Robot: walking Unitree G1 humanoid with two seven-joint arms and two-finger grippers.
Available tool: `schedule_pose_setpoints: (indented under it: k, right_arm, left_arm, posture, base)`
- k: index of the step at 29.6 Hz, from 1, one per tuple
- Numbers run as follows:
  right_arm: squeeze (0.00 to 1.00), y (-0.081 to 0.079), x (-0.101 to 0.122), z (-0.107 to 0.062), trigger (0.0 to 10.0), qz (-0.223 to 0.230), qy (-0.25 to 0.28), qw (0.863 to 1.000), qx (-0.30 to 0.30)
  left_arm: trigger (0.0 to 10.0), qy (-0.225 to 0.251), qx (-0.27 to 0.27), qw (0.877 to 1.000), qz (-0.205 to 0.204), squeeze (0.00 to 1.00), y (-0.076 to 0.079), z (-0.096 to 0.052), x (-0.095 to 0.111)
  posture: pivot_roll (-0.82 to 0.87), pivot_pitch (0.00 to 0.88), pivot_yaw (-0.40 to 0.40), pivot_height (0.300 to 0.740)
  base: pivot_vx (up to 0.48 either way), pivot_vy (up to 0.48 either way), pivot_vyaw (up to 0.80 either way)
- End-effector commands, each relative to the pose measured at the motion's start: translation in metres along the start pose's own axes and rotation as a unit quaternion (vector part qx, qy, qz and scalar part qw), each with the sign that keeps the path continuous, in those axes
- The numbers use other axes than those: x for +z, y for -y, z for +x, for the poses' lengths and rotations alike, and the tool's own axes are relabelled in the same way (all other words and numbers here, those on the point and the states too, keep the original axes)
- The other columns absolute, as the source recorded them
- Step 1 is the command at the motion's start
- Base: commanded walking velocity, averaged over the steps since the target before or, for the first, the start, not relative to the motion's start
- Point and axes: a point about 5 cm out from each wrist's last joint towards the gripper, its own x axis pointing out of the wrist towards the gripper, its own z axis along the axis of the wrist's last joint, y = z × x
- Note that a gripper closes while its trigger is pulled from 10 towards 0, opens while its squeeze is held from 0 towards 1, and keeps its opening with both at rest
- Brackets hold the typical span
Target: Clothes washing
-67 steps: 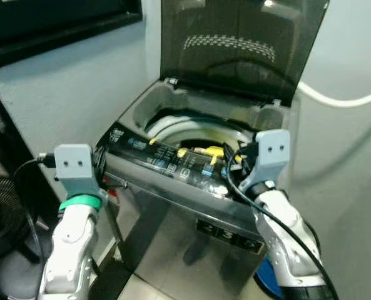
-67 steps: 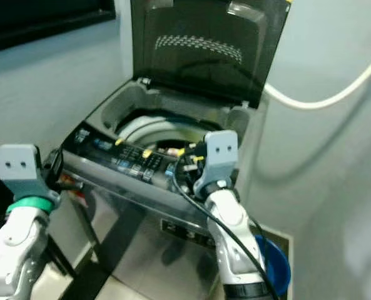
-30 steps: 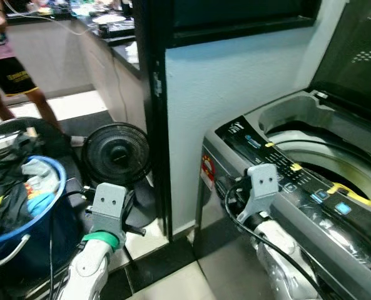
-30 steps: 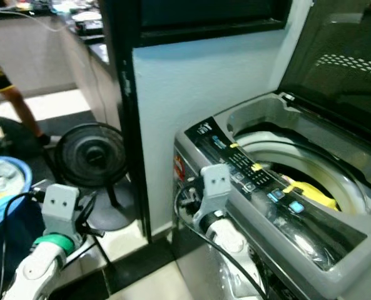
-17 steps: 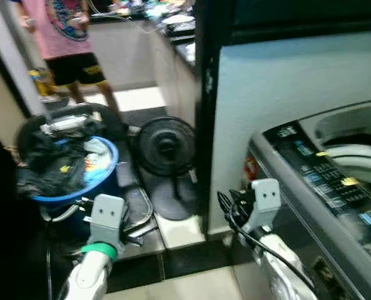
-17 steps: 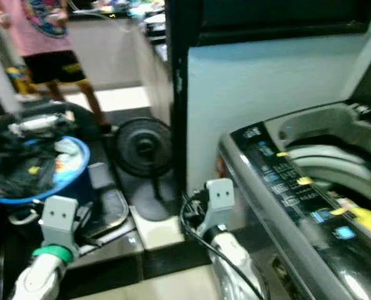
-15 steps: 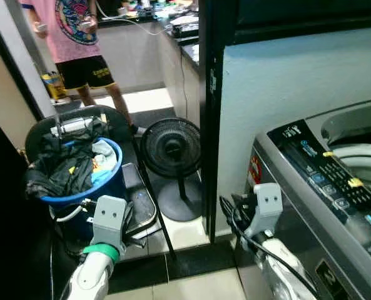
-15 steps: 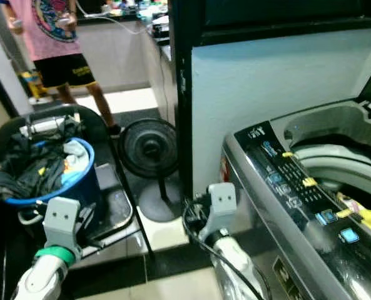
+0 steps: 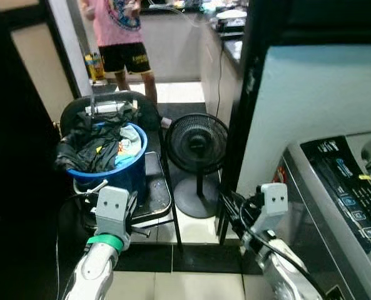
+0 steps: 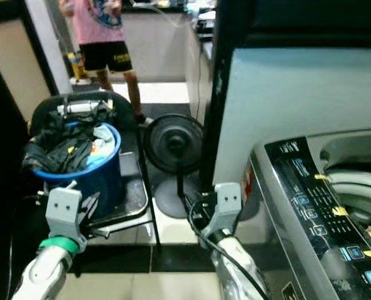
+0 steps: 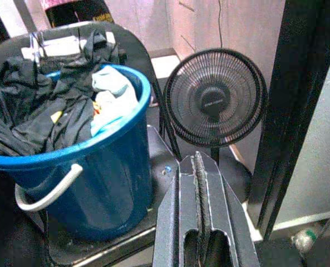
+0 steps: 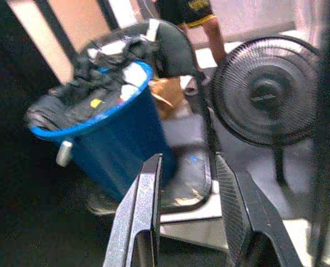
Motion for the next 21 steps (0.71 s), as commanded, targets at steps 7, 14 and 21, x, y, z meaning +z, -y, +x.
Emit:
schedule_pose_setpoints:
  k: [7, 14, 21]
  right_arm:
    - [0.0, -0.006, -0.008, -0.003, 10.0, 0.001, -0.009, 1.0, 0.007]
    - [0.0, -0.009, -0.009, -0.004, 10.0, -0.005, -0.012, 1.0, 0.012]
    - [0.0, -0.012, -0.008, -0.002, 10.0, -0.026, -0.017, 0.999, 0.025]
  left_arm:
    - [10.0, 0.001, -0.002, 1.0, -0.01, 0.0, 0.0, -0.002, 0.002]
    - [10.0, 0.001, 0.006, 1.0, -0.019, 0.0, 0.0, -0.002, 0.002]
    - [10.0, 0.008, 0.01, 1.0, -0.025, 0.0, 0.001, 0.0, 0.004]
  posture:
    - [0.0, 0.018, 0.091, 0.74]
    - [-0.01, 0.019, 0.087, 0.74]
    - [-0.01, 0.014, 0.081, 0.74]
  base:
    - [0.189, 0.0, 0.0]
    - [0.27, 0.0, 0.0]
    - [0.336, 0.0, 0.46]
